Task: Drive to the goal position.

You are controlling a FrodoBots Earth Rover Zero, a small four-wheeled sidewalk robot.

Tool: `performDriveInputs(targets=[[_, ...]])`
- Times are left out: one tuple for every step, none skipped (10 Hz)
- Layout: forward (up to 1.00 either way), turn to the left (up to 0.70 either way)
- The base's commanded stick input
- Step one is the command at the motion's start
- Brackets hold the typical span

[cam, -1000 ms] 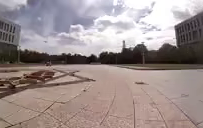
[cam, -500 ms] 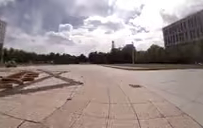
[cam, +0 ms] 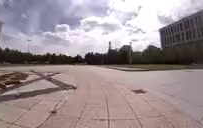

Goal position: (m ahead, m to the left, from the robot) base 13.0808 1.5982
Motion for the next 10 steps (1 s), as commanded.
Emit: performDriveInputs(targets=[[1.00,0.00],[1.00,0.00],[1.00,0.00],[1.00,0.00],[1.00,0.00],[1.00,0.00],[1.00,0.00],[1.00,0.00],[1.00,0.00],[1.00,0.00]])
